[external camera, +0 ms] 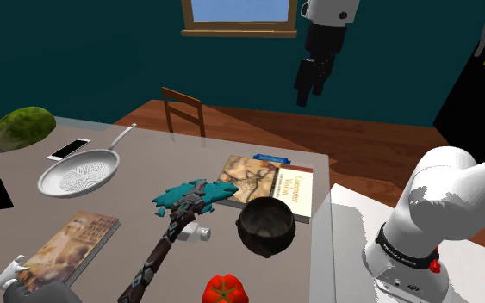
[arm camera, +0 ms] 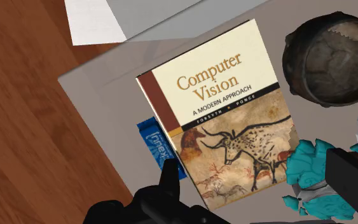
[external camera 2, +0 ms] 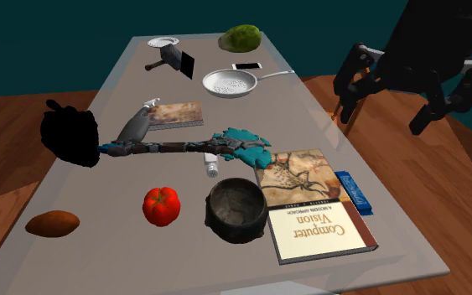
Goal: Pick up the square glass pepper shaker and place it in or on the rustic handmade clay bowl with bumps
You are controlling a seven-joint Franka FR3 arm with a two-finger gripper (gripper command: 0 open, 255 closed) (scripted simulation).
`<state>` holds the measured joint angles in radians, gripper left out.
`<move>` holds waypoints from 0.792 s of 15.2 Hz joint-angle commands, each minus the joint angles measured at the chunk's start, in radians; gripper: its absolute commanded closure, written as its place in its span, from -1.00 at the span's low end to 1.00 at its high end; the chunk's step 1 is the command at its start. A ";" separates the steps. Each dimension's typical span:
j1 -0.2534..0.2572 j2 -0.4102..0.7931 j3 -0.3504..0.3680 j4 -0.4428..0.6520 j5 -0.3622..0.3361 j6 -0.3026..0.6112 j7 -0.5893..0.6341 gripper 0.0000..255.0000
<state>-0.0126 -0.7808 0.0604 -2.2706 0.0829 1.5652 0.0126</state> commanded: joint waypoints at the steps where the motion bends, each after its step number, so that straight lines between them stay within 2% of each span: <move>1: 0.000 0.000 0.000 0.000 0.000 0.000 0.000 -1.00; 12: 0.043 0.188 0.223 -0.065 0.080 0.215 0.214 -1.00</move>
<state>0.0267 -0.6127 0.2619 -2.3303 0.1572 1.7569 0.2044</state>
